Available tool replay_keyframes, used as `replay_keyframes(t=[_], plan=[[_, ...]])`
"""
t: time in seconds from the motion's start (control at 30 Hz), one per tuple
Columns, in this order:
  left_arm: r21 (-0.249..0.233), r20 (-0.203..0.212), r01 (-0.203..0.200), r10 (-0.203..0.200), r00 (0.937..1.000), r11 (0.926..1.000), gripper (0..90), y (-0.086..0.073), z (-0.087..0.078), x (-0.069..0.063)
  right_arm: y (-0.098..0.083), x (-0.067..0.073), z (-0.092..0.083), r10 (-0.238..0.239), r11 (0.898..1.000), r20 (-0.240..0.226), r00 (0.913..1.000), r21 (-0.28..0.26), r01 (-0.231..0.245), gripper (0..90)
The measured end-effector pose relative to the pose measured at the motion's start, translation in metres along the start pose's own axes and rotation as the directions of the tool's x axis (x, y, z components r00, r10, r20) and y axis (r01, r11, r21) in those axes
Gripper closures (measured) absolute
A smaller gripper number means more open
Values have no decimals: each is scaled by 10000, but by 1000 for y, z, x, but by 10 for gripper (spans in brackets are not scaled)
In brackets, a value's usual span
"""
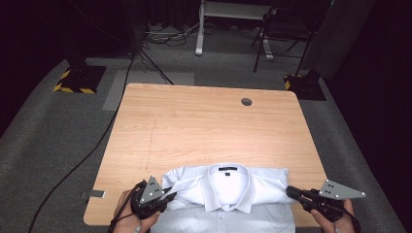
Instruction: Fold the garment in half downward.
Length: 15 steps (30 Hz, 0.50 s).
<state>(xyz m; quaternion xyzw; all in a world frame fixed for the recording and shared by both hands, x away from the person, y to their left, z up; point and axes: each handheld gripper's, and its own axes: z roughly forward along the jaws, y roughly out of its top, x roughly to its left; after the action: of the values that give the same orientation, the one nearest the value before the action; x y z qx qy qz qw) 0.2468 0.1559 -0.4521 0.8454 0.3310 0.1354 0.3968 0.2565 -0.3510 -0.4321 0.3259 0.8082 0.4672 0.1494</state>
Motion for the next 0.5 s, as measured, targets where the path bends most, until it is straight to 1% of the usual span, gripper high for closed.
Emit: replay_keyframes(t=[0.03,0.07,0.1,0.2,0.3,0.33,0.37,0.4,0.43,0.5], plan=[[0,0,0,0,10000,10000,775,0,0,0,0,0,0,0,10000,0,10000,0,0,843],[103,61,87,-88,9999,9999,775,-4,3,0,-4,1,2,49,9999,-35,10000,110,-49,843],[228,106,195,-198,9997,9996,775,-9,7,0,-13,3,5,150,9995,-101,9998,292,-147,842],[479,74,299,-303,9995,9984,775,-16,14,0,-23,5,9,185,9986,-117,9998,494,-179,841],[809,36,369,-373,9993,9960,775,-20,20,0,-32,7,16,198,9960,-112,9997,876,-188,840],[809,36,369,-373,9993,9960,774,-20,20,0,-35,7,19,179,9946,-112,9998,1024,-167,838],[996,162,501,-520,9985,9938,773,-22,23,1,-38,7,21,188,9926,-55,9998,1198,-180,837],[996,162,501,-520,9985,9938,771,-22,23,1,-38,7,21,188,9926,-55,9998,1198,-180,837],[1193,225,537,-567,9981,9914,771,-22,25,1,-41,8,23,230,9900,57,9997,1393,-236,835],[1525,131,471,-496,9987,9872,764,-22,30,0,-47,8,32,378,9775,200,9991,2071,-412,834]])
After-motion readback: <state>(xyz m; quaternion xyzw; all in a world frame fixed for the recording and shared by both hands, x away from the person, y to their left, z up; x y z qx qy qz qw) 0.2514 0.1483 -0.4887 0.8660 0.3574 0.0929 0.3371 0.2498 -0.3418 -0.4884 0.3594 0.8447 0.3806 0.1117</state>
